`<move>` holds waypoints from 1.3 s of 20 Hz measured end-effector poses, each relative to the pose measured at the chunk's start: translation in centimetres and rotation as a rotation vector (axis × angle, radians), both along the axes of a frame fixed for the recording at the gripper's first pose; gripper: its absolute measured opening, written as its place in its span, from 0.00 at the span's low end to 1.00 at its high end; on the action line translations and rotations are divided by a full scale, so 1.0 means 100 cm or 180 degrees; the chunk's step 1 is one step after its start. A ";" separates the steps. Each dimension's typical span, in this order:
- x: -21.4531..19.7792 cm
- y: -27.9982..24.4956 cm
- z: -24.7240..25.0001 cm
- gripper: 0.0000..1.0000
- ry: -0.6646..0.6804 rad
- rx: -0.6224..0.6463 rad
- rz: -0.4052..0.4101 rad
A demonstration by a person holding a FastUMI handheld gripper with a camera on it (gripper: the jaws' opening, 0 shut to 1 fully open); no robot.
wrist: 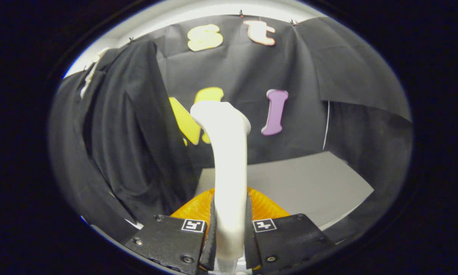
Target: Iron the clothes twice with a garment steamer, once on the left side and once on the right side.
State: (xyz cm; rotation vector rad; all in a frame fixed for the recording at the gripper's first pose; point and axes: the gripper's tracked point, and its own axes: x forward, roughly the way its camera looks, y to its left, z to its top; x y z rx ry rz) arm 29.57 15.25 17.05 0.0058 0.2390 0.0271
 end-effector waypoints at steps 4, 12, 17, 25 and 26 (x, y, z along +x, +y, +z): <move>-0.024 0.033 0.052 0.32 -0.0481 0.0160 0.0165; -0.055 0.102 0.130 0.32 -0.1484 0.0025 0.0362; -0.055 0.153 0.149 0.32 -0.1739 0.0043 0.0492; -0.046 0.192 0.152 0.32 -0.1804 0.0000 0.0577; -0.043 0.192 0.149 0.32 -0.1773 -0.0044 0.0530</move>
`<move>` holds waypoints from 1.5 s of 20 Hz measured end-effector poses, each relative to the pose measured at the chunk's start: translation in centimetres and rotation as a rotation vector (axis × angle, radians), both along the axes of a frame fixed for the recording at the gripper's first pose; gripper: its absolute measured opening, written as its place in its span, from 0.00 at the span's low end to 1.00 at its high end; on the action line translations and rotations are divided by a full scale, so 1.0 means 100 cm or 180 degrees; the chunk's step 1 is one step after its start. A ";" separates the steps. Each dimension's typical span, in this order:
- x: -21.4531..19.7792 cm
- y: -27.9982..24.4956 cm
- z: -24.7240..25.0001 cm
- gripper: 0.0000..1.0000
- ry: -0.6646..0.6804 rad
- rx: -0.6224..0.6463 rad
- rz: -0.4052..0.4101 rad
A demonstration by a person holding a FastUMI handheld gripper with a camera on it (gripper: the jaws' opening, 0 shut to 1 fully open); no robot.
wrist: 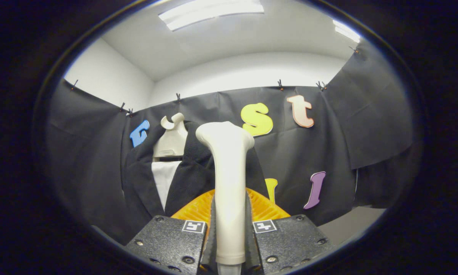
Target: Iron the clothes twice with a garment steamer, once on the left side and once on the right side.
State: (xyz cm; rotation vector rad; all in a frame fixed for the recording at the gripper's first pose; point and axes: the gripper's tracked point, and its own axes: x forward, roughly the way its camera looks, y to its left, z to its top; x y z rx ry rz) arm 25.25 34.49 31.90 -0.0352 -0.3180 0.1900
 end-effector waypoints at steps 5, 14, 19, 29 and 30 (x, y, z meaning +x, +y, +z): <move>-0.005 0.000 -0.015 0.32 0.0028 -0.0071 -0.0065; -0.023 -0.009 -0.059 0.32 0.0113 -0.0263 -0.0177; -0.036 -0.006 -0.083 0.32 0.0175 -0.0361 -0.0157; -0.040 -0.018 -0.160 0.32 0.0605 -0.0485 -0.0278; -0.040 -0.020 -0.166 0.32 0.0651 -0.0486 -0.0302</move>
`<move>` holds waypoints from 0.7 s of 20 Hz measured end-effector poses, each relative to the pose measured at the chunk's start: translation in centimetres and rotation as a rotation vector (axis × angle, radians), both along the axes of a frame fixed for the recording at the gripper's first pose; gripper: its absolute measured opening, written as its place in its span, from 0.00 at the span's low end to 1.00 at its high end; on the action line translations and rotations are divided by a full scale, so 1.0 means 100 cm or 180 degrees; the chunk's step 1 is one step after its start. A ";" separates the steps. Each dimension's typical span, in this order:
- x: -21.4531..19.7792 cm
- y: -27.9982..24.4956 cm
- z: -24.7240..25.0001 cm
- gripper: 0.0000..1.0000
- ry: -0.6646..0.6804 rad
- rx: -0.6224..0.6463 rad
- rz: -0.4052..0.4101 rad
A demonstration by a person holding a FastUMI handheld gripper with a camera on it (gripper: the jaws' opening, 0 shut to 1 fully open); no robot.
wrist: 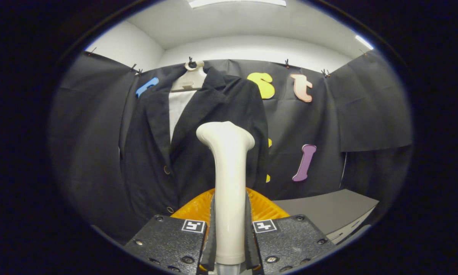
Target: Iron the clothes twice with a garment steamer, once on the left side and once on the right side.
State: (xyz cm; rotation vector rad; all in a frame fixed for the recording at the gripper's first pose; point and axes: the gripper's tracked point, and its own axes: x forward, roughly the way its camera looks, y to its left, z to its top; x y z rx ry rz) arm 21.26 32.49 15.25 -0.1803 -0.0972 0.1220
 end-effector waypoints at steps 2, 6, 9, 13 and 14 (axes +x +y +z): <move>0.000 -0.005 -0.012 0.32 0.0086 -0.0004 -0.0054; -0.006 -0.013 -0.032 0.32 0.0185 -0.0028 -0.0118; -0.011 -0.018 -0.049 0.32 0.0239 -0.0058 -0.0163; -0.018 -0.024 -0.078 0.32 0.0413 -0.0105 -0.0188; -0.020 -0.026 -0.083 0.32 0.0437 -0.0116 -0.0202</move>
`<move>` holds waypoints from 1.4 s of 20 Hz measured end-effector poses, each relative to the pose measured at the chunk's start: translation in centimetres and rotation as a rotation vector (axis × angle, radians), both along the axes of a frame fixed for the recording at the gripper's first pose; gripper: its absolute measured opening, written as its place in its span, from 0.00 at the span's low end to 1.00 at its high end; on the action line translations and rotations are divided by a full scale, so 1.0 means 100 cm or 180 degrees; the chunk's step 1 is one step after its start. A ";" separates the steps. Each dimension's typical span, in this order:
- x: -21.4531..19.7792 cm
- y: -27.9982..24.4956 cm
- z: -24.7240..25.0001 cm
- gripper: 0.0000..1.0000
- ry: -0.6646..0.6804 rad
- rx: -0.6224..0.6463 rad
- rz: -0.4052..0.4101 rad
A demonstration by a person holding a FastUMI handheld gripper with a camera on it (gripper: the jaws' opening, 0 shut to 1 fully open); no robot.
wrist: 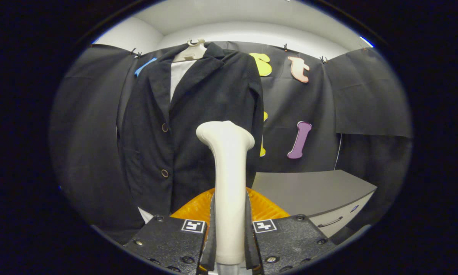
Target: Iron the clothes twice with a garment steamer, once on the left side and once on the right side.
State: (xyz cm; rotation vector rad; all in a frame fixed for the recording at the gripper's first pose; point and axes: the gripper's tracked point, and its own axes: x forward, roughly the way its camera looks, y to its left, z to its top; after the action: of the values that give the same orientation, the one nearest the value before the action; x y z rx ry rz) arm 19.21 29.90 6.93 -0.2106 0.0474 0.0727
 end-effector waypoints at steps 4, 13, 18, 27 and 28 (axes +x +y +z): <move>-0.009 -0.002 -0.016 0.32 0.0091 -0.0042 -0.0013; -0.031 -0.007 -0.072 0.32 0.0400 -0.0072 -0.0120; -0.040 -0.010 -0.106 0.33 0.0563 -0.0153 -0.0232; -0.046 -0.021 -0.173 0.33 0.1001 -0.0221 -0.0405; -0.046 -0.022 -0.180 0.33 0.1047 -0.0215 -0.0409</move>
State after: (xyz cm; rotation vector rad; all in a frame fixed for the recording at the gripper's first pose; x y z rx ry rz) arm 14.64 27.67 -11.06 -0.2611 0.3910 -0.0231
